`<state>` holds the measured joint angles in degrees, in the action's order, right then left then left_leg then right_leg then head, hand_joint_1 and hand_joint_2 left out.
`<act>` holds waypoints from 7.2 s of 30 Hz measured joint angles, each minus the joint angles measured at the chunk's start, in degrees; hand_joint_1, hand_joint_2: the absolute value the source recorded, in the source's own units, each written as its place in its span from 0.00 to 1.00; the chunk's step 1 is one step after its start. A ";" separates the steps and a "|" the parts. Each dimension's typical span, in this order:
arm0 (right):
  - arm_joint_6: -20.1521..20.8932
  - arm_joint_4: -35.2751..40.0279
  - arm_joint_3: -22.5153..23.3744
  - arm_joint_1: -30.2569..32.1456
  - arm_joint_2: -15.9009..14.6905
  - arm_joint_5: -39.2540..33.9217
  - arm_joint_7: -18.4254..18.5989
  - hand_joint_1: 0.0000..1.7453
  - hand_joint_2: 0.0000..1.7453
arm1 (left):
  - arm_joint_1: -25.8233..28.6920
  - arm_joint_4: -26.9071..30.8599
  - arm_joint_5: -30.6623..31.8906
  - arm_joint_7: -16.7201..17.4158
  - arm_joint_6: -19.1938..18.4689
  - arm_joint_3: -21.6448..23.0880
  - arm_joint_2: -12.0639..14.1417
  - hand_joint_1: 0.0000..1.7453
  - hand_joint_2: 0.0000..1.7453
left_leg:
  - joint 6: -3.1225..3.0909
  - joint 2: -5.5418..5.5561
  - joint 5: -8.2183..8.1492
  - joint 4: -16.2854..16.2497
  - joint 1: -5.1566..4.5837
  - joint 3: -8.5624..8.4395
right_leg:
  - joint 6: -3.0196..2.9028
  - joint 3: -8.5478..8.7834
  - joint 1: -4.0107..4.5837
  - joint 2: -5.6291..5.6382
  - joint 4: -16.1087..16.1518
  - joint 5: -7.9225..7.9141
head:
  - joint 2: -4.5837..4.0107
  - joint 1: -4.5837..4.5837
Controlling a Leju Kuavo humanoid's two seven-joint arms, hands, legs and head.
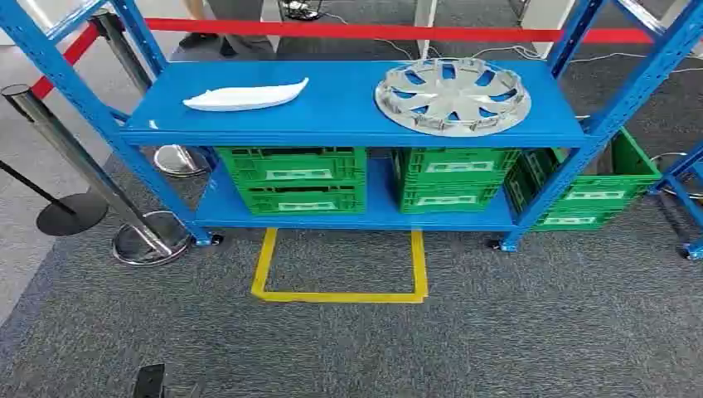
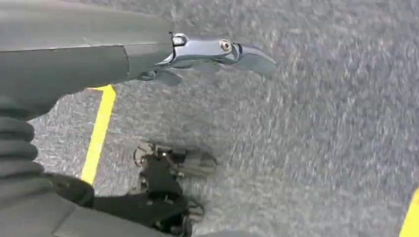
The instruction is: Take the parts from the cabinet and place them on the table.
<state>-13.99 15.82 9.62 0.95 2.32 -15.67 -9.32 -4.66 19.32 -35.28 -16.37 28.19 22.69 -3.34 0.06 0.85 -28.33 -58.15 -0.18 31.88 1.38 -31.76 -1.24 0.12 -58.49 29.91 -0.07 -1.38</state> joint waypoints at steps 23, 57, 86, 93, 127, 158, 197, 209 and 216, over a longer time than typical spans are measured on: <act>12.61 42.32 8.79 3.39 0.00 8.83 -6.94 0.00 1.00 | 1.91 0.26 1.70 0.29 -11.27 1.73 1.27 0.00 0.00 | -0.02 -0.01 0.02 -0.07 -0.04 0.01 | 0.04 -0.01 -0.03 0.05 0.00 -0.05 | -0.02 -0.02; 13.75 92.00 -13.99 8.10 -3.54 4.88 -19.82 0.00 1.00 | -1.21 0.50 4.07 0.20 -13.46 3.26 1.27 0.00 0.00 | -2.30 -0.17 0.75 1.28 0.22 -0.37 | 1.69 -8.16 -0.31 -0.02 -15.76 7.51 | 0.00 -0.26; 1.66 96.45 -19.98 6.66 -5.82 14.21 -14.88 0.00 0.00 | -1.53 0.66 6.78 -3.74 -6.53 2.95 0.90 0.00 0.00 | -1.63 -0.39 1.14 0.27 0.44 1.05 | 1.35 -3.42 -0.01 -0.24 -6.51 4.30 | 0.00 -0.22; 0.44 96.17 -20.98 6.71 -7.21 15.47 -14.10 0.00 0.00 | -1.58 0.68 7.49 -3.74 -6.18 2.93 0.68 0.00 0.00 | -1.82 -0.14 0.64 0.12 -0.20 0.45 | 0.58 -2.71 0.23 -0.20 -3.16 -1.53 | 0.00 -0.28; -0.39 91.91 -26.80 2.00 -11.85 20.98 -18.13 0.00 0.00 | -2.75 1.40 9.79 -2.16 -6.47 2.84 0.22 0.00 0.00 | -1.38 -0.11 -2.56 0.28 -0.43 -2.26 | -0.62 -4.69 1.11 -0.29 -0.63 -3.34 | 0.00 0.44; -1.05 91.41 -27.04 2.63 -11.93 20.79 -17.94 0.00 0.00 | -2.25 1.42 9.92 -2.27 -6.64 2.18 0.31 0.00 0.00 | -1.06 -0.29 -3.35 0.25 -0.21 -3.76 | -0.54 -4.90 0.96 -0.20 -0.64 -3.72 | -0.02 0.18; 1.03 90.34 -26.71 1.32 -11.78 16.35 -19.38 0.00 0.00 | -3.52 1.44 11.28 -0.98 -7.45 2.14 0.98 0.00 0.00 | 0.59 -0.33 -6.03 -17.87 0.56 9.79 | -1.63 -1.86 0.11 -0.02 0.13 -2.25 | -0.02 0.28; 6.90 89.68 -26.78 0.33 -11.91 11.82 -18.20 0.00 0.00 | -4.10 1.44 12.04 -0.76 -8.21 2.12 1.29 0.00 0.00 | -2.38 -0.58 1.83 0.32 0.52 1.43 | 0.99 -5.25 0.20 0.10 -7.16 2.55 | 0.00 -0.22; 13.86 85.26 -27.26 -4.29 -11.91 8.64 -17.46 0.00 0.00 | -5.18 1.44 13.07 -0.02 -9.51 2.18 1.05 0.00 0.00 | -2.04 -0.66 1.52 -0.05 0.45 1.32 | 1.11 -2.65 0.08 -0.25 -1.83 -2.73 | -0.02 -0.22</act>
<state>-0.13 101.09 -17.64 -3.34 -9.60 -7.04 -26.77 -9.84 20.76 -22.21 -16.39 18.69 24.87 -2.30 -1.98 0.19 -26.80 -58.21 0.27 33.20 2.48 -34.41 -1.16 -0.13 -60.32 27.18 -0.09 -1.60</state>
